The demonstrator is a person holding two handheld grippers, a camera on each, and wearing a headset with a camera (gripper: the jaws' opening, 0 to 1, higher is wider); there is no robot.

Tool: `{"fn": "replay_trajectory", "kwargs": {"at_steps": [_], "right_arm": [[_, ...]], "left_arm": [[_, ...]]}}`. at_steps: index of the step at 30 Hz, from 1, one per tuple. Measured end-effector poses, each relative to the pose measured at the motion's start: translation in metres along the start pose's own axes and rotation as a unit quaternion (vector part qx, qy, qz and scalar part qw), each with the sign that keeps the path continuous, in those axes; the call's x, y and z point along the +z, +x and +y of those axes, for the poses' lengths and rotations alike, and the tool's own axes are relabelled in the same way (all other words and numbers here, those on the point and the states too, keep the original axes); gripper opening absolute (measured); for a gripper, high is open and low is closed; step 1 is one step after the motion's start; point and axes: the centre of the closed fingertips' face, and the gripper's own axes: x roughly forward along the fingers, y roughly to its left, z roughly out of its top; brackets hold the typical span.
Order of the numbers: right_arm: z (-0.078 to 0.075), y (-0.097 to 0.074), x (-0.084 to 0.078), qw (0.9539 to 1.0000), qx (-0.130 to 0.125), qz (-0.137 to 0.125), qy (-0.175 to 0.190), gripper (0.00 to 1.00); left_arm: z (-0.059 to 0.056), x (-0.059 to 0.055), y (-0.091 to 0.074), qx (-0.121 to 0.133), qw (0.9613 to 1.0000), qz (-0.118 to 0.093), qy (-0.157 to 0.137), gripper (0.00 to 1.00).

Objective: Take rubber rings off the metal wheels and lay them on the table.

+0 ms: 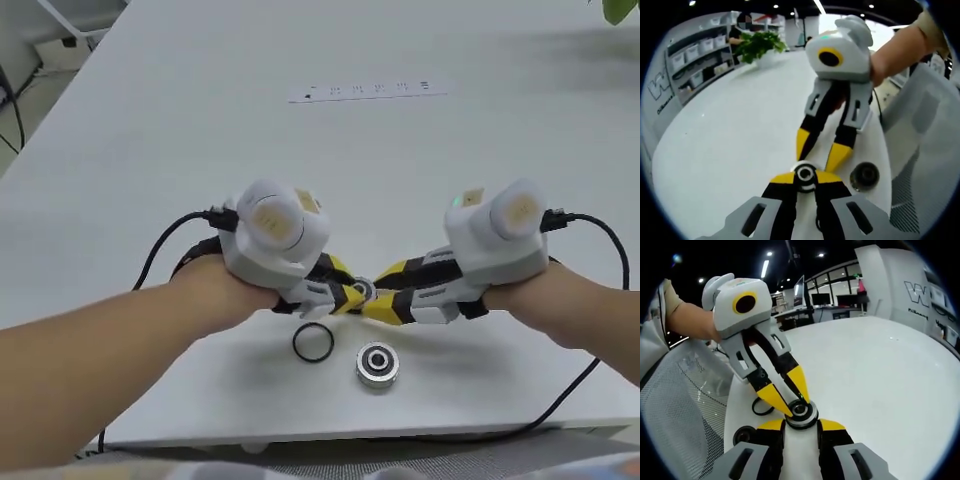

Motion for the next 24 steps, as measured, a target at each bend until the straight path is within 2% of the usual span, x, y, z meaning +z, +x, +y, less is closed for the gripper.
{"fn": "replay_trajectory", "kwargs": {"at_steps": [11,24], "right_arm": [[-0.0009,-0.0006,-0.001,0.9999,-0.006,0.002,-0.009,0.22],[0.0003,-0.0029,-0.0025,1.0,-0.004,-0.001,0.001,0.21]], "left_arm": [[-0.0005,-0.0014,0.0027,0.006,1.0,-0.005,-0.005,0.14],[-0.0019,-0.0014,0.0043,0.007,1.0,-0.006,-0.001,0.13]]}}
